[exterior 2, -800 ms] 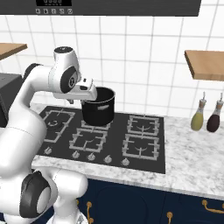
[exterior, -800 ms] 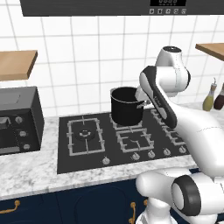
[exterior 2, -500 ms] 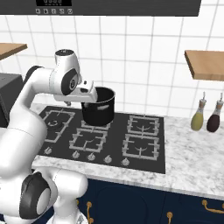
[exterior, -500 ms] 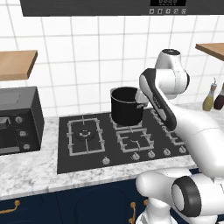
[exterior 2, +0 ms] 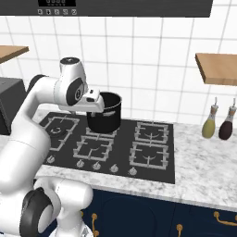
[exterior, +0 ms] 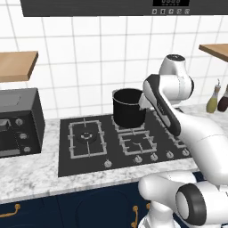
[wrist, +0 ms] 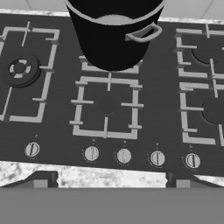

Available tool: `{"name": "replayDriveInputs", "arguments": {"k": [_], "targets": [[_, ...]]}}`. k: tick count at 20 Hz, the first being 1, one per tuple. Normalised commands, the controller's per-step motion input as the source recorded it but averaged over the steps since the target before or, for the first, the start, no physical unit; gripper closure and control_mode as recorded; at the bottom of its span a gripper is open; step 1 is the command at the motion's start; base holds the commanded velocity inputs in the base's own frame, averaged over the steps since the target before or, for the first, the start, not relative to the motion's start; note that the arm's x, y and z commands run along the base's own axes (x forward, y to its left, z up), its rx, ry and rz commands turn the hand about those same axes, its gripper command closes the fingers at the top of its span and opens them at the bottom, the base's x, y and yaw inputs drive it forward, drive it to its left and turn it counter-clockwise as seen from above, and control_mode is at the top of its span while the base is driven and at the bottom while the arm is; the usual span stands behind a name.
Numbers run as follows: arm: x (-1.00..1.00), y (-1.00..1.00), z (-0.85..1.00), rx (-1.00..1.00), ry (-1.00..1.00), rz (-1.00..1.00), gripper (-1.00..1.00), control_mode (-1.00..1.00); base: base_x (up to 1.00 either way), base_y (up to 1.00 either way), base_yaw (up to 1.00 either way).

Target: Turn off the rear center burner of the stove.

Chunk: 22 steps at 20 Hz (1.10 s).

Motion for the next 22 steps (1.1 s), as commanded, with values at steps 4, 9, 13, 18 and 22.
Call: {"name": "replayDriveInputs", "arguments": {"k": [4, 9, 13, 18, 22], "targets": [[0.00, -0.03, -0.22, -0.05, 0.00, 0.23, -1.00, -1.00, 0.00, 0.00, 0.00], [-0.13, -0.27, -0.55, -0.20, 0.00, 0.70, -1.00, -1.00, 0.00, 0.00, 0.00], [-0.10, -0.02, -0.59, -0.39, 0.03, 0.70, -1.00, -1.00, 0.00, 0.00, 0.00], [0.00, 0.05, -0.42, -0.34, 0.10, 0.65, -1.00, -1.00, 0.00, 0.00, 0.00], [0.00, -0.04, -0.24, -0.06, 0.11, 0.54, -1.00, -1.00, 0.00, 0.00, 0.00]]}}
